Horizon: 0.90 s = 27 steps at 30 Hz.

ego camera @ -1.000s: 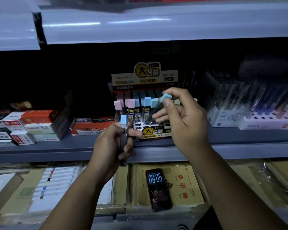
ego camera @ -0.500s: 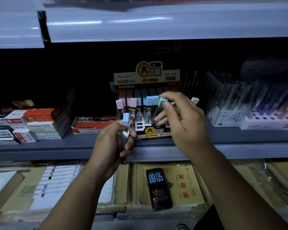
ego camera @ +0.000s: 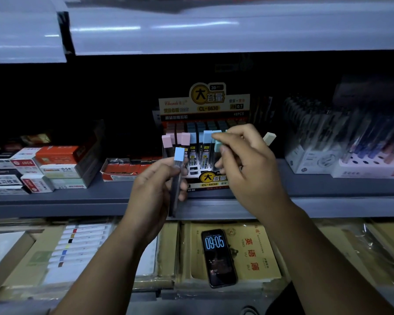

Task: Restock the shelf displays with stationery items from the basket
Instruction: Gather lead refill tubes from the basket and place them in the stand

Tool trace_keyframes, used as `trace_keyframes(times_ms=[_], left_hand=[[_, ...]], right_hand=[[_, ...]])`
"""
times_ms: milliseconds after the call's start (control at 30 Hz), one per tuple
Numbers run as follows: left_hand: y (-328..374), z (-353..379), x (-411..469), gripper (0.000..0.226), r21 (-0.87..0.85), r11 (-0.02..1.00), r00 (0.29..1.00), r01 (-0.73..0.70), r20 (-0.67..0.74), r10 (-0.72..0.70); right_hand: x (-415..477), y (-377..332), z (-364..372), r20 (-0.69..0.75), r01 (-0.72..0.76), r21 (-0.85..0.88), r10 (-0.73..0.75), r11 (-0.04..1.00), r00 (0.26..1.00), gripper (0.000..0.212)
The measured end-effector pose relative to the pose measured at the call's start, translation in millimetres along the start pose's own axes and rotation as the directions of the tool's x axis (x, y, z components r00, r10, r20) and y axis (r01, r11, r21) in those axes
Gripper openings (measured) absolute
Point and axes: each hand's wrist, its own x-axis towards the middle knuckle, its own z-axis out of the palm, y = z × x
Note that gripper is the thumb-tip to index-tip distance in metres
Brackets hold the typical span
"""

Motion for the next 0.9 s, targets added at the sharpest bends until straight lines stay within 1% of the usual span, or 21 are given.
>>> trace_keyframes(times_ms=[100,200,267,333,400,500,600,667,733,800,900], left_hand=[[-2,0,-1,0.021,0.023,1.000,1.000,-0.021,0.002,0.021],[-3,1,-3,0.023,-0.027,0.999,0.999,-0.038,-0.004,0.038],[-3,0,-3,0.029,-0.056,0.997,0.999,-0.048,0.006,0.049],[-2,-1,-3,0.037,-0.045,0.998,0.998,-0.055,0.026,0.056],[-1,-2,-3,0.037,0.017,0.996,0.996,-0.084,0.035,0.083],[0,-3,-5,0.035,0.109,0.985,0.991,-0.133,0.046,0.129],[1,-5,-7,0.032,0.140,0.977,0.987,-0.160,0.044,0.155],[2,-8,-7,0.029,0.167,0.970,0.984,-0.177,0.013,0.177],[-1,-13,-4,0.021,0.238,0.952,0.979,-0.192,-0.027,0.204],[-8,-21,0,0.010,0.348,0.917,0.972,-0.194,-0.057,0.228],[-17,-30,6,0.013,0.511,0.842,0.961,-0.171,-0.101,0.257]], right_hand=[[1,-5,1,-0.078,0.016,-0.078,-0.022,0.997,0.997,0.032],[0,-11,2,-0.155,0.020,-0.137,-0.041,0.990,0.987,0.025],[0,-14,5,-0.152,0.038,-0.135,-0.059,0.990,0.987,0.021],[1,-18,8,-0.121,0.063,-0.105,-0.076,0.993,0.990,0.022],[1,-21,11,-0.082,0.067,-0.065,-0.072,0.996,0.994,0.025],[0,-22,17,-0.016,0.018,-0.008,-0.018,1.000,1.000,0.027],[1,-21,20,0.007,-0.063,0.130,0.063,0.989,0.998,0.024],[4,-22,21,-0.038,-0.082,0.216,0.092,0.973,0.995,0.020],[6,-23,22,-0.108,-0.074,0.248,0.104,0.966,0.989,0.019],[8,-22,22,-0.166,-0.059,0.233,0.100,0.971,0.981,0.017],[10,-20,22,-0.195,-0.048,0.189,0.086,0.981,0.977,0.016]])
